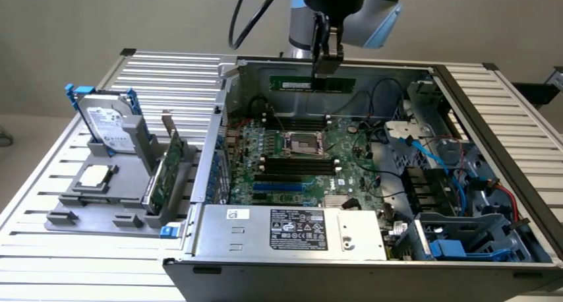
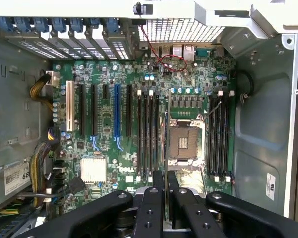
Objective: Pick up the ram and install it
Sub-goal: 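Insert the ram into the slot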
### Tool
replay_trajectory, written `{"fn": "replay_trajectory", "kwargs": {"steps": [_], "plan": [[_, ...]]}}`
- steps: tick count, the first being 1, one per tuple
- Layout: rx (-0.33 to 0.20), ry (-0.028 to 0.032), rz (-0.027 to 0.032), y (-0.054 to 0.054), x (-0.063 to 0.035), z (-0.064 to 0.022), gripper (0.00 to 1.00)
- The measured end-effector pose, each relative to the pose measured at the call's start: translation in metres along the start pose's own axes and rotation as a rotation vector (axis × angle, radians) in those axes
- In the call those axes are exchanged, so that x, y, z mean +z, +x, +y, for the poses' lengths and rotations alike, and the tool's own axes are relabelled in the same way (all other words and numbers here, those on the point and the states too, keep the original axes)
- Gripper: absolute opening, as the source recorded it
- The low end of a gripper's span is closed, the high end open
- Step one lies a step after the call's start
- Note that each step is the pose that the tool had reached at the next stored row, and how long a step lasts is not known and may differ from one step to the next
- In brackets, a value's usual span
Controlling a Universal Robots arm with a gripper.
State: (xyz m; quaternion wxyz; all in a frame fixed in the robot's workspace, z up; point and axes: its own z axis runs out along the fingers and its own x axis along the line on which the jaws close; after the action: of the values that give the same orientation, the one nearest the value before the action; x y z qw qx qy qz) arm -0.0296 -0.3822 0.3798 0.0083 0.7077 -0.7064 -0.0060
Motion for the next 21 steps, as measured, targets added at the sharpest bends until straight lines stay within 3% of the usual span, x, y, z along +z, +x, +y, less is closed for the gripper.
{"fn": "replay_trajectory", "kwargs": {"steps": [4, 15, 21], "plan": [[0.0, 0.0001, -0.0002, 0.0, 0.0007, 0.0, 0.14], [0.0, 0.0, 0.0, 0.001, 0.0205, 0.0019, 0.14], [-0.003, -0.0002, 0.0002, 0.009, 0.0314, 0.0018, 0.14]]}}
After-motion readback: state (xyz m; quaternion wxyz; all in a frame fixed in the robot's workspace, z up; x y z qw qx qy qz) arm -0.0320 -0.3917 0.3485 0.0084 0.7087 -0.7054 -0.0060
